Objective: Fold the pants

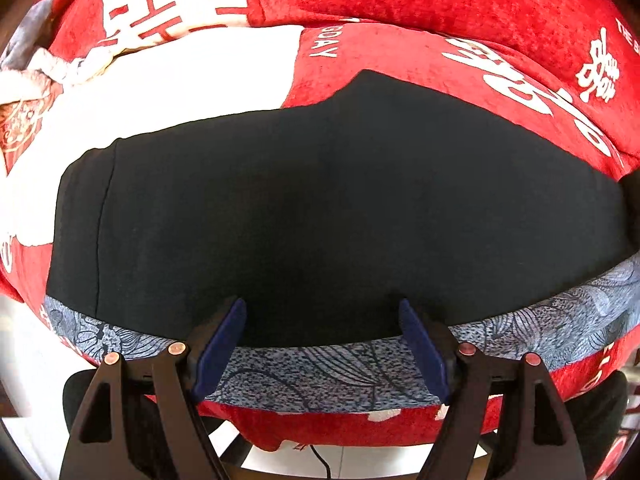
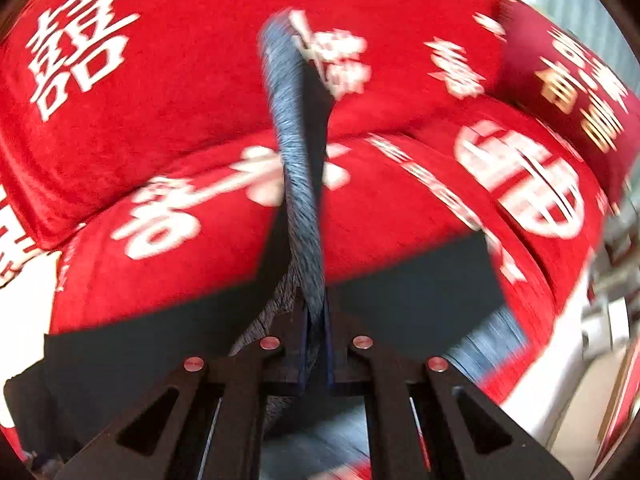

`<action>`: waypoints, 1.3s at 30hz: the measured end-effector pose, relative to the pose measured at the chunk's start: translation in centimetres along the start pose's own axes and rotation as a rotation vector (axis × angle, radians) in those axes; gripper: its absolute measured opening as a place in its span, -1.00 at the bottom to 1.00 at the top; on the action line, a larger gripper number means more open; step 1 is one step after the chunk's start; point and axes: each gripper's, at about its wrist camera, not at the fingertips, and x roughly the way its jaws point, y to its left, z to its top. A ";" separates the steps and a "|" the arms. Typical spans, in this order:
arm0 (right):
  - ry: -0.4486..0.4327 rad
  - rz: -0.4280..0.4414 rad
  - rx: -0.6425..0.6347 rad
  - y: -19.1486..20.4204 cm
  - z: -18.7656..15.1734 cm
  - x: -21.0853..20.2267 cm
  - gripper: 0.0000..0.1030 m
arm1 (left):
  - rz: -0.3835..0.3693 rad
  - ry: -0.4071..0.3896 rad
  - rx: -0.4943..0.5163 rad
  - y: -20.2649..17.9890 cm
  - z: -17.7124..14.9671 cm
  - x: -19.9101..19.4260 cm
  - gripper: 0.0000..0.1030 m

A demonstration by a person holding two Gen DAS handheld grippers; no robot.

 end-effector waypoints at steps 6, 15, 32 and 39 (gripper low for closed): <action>0.105 0.070 0.103 -4.3 -2.8 5.4 -0.82 | 0.013 -0.011 0.027 -0.9 0.2 0.1 0.55; 0.098 0.114 0.111 -5.2 -2.3 5.3 -0.06 | 0.015 -0.028 0.030 -0.9 -0.2 0.2 0.55; 0.118 0.078 0.074 -9.3 -0.7 6.5 -0.57 | -0.043 -0.024 0.027 -1.5 -0.4 -0.2 0.55; 0.012 0.047 0.184 -15.3 0.3 4.0 0.54 | -0.057 -0.030 0.036 -2.3 -0.6 -0.9 0.55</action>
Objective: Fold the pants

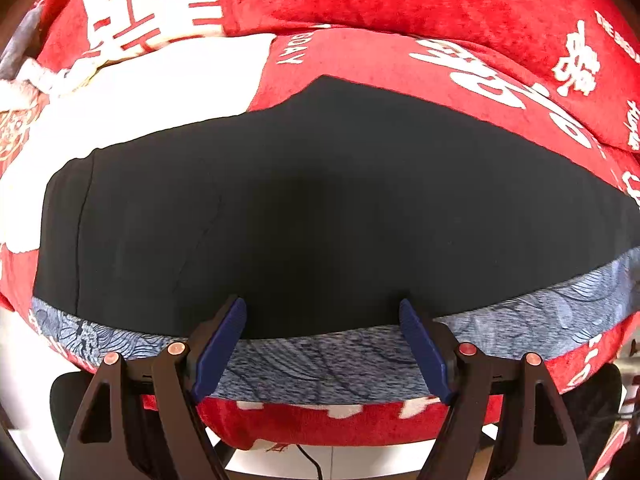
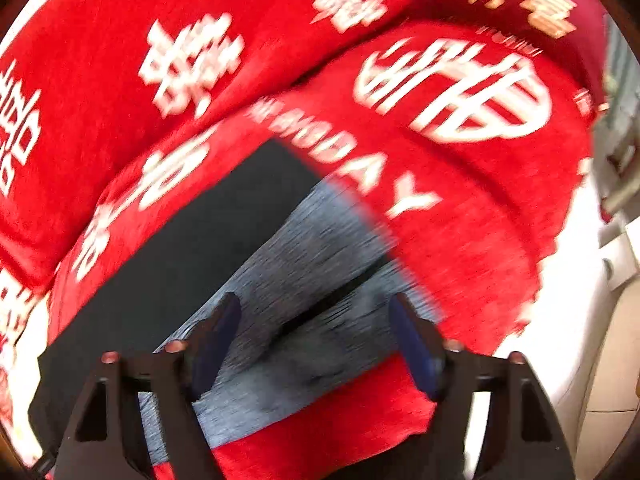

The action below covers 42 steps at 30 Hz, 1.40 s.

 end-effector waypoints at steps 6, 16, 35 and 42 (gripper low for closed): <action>0.035 -0.020 -0.017 -1.7 0.9 0.8 0.54 | 0.000 -0.005 0.040 -1.5 -0.3 0.3 0.55; 0.075 0.131 0.012 0.9 0.3 3.9 0.39 | 0.008 0.005 0.008 -0.8 -0.4 0.9 0.83; -0.017 0.124 -0.025 3.0 2.0 2.4 -0.86 | 0.072 0.020 0.003 -2.9 5.4 1.9 0.83; -0.152 0.179 -0.021 2.8 1.0 -5.7 -0.87 | 0.124 0.050 -0.131 6.0 3.0 1.9 0.89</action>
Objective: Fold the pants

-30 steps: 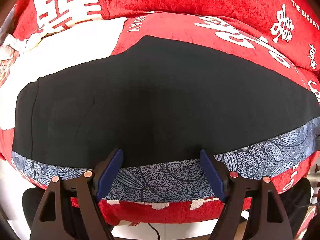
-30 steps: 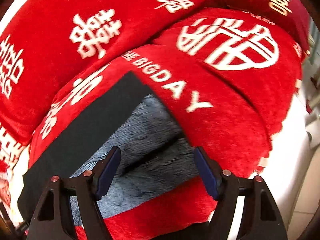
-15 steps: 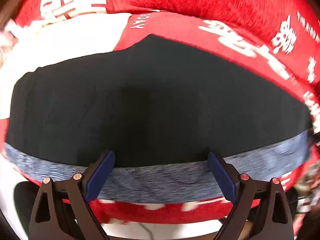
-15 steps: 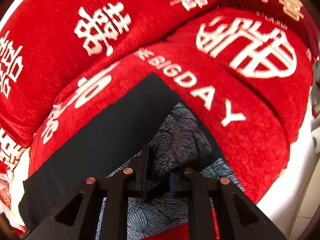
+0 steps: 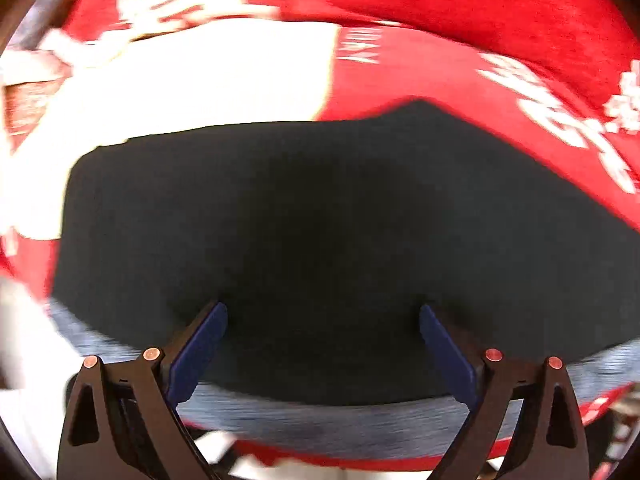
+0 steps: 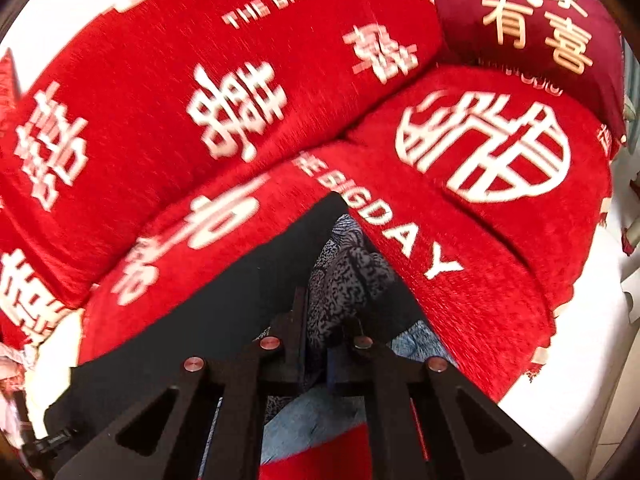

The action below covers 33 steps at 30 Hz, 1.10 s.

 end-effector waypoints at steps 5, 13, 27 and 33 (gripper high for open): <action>-0.104 0.035 -0.046 2.4 2.0 -5.2 -0.87 | -0.074 -0.036 -0.082 4.0 1.2 -2.5 0.89; -0.077 -0.116 -0.118 3.2 0.5 -4.2 -0.87 | 0.014 -0.002 -0.014 2.7 1.6 0.2 0.89; 0.124 -0.329 -0.073 -2.8 -2.6 5.3 -0.33 | 0.036 0.002 -0.098 8.9 2.3 1.3 0.89; 0.040 -0.254 -0.136 -0.3 -2.5 2.5 -0.32 | 0.009 -0.004 -0.083 8.1 0.7 0.8 0.89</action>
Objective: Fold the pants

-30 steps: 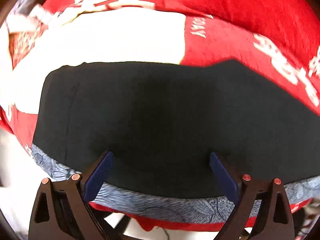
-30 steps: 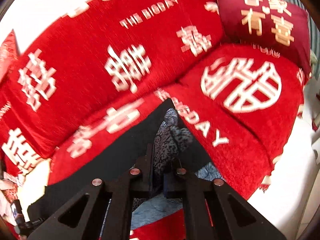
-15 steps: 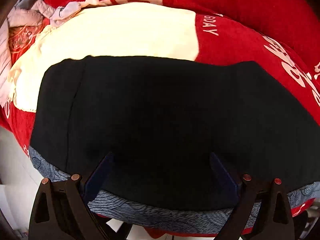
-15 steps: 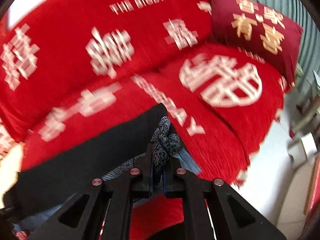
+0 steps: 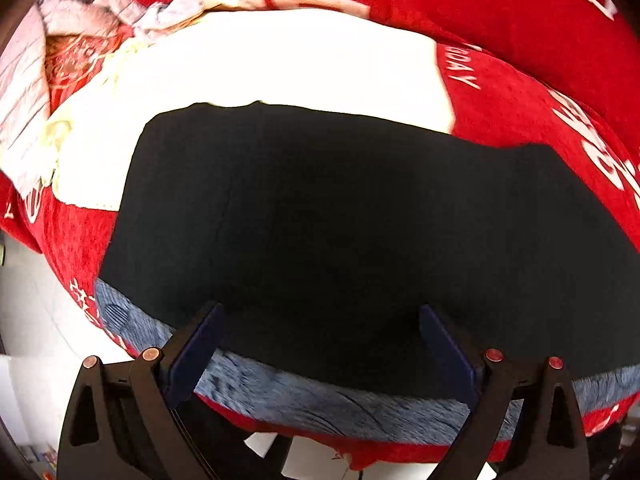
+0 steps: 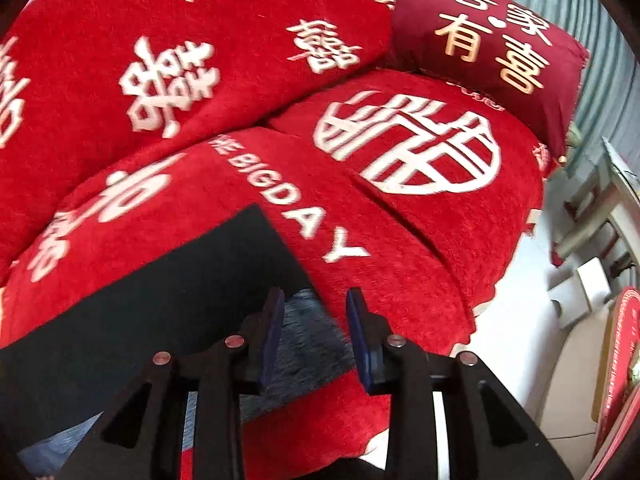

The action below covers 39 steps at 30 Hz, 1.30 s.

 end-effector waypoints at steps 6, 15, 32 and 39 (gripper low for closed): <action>0.026 0.228 -0.388 13.7 -3.4 -1.9 0.33 | -0.075 -0.051 0.170 -7.1 -1.4 -1.9 0.89; 0.076 0.243 -0.695 22.6 -6.8 2.0 0.60 | 0.021 -0.042 0.165 -5.3 0.9 0.7 0.95; 0.115 0.162 -0.372 12.6 -4.8 -0.2 0.83 | -0.013 -0.101 0.264 -7.7 -2.7 -2.5 1.00; 0.165 0.234 -0.569 20.2 -12.5 -0.2 0.87 | 0.064 -0.117 0.273 -6.3 -2.3 -0.9 1.00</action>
